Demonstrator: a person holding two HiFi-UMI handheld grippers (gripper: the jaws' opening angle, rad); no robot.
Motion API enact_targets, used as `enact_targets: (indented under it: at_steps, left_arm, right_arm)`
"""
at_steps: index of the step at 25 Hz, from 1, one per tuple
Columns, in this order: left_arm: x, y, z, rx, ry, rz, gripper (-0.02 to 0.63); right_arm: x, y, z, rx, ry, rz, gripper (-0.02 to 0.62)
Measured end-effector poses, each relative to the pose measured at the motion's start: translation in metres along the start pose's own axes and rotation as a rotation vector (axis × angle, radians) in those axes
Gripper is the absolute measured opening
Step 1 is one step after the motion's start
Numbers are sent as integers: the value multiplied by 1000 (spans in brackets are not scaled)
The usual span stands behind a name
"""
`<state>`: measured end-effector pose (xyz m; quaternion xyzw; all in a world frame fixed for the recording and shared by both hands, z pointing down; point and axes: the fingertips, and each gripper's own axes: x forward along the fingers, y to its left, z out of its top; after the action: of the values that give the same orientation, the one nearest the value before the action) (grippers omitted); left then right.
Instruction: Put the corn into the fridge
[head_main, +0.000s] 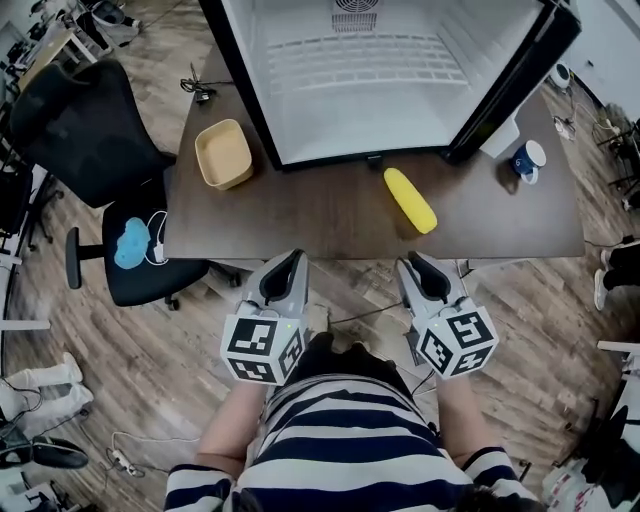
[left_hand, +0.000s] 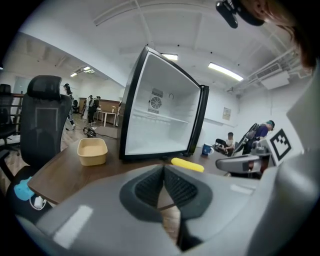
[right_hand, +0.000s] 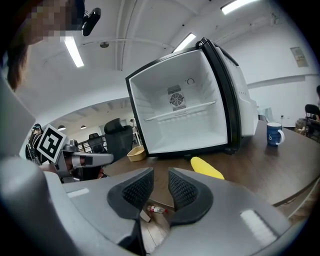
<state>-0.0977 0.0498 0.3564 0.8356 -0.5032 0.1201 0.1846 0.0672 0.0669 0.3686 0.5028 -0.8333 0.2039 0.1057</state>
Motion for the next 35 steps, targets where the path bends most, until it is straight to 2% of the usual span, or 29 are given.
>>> enact_targets:
  at_steps: [9,18,22,28,35]
  left_arm:
    - [38,41,5,23,39,-73,0]
    - [77,50,-5,31,95,-147,0]
    - [92,47,-7,28,103,-136,0]
    - [107,45,-5,26,98,-68,0]
    - [128,36,-15,4,114,-16,0]
  right_arm:
    - [52,-3,13,-6,25,-57,105]
    - [75,-31,9,-78,114,-156,188]
    - [85,-60,10,-152,164,-185,229]
    - [108,-91,3,-277,266,-161,265]
    - [132,-120,-15,-303,359,-105,272]
